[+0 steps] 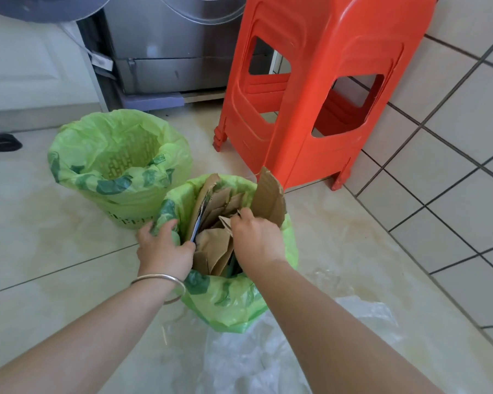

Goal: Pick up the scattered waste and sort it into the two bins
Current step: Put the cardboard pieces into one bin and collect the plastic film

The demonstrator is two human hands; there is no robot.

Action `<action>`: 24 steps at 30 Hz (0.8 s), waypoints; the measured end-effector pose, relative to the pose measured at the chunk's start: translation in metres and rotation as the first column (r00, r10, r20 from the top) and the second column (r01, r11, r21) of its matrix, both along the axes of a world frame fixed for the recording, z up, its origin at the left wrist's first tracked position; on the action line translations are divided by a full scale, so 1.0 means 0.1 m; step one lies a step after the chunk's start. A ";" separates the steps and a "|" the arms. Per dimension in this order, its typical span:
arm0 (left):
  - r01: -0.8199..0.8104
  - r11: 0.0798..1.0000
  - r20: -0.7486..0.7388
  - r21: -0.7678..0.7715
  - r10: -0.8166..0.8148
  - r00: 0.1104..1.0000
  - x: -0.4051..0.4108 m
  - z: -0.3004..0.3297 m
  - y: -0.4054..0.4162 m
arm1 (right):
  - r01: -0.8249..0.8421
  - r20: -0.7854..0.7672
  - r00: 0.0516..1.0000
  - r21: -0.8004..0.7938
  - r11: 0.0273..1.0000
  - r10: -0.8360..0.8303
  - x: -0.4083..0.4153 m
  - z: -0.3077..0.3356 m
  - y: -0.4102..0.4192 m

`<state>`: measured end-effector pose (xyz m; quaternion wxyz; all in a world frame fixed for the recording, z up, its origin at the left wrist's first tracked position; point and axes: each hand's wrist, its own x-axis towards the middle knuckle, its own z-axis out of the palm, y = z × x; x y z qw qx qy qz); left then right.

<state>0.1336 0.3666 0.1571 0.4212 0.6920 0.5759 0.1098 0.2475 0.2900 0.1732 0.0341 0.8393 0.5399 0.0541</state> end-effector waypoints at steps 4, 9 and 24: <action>-0.046 0.987 0.031 -0.157 0.052 0.998 0.05 0.00 -0.07 | 0.121 -0.223 0.964 -0.125 0.985 -0.147 0.02 -0.14 0.02; -0.098 0.987 0.058 -0.130 0.106 0.993 0.12 -0.01 -0.03 | 0.246 -0.405 0.868 -0.152 0.957 -0.287 0.13 -0.16 0.05; -0.083 0.943 0.258 -0.322 0.172 0.951 0.72 -0.07 0.18 | 0.345 -0.433 0.880 0.301 0.889 -0.195 0.59 -0.09 -0.45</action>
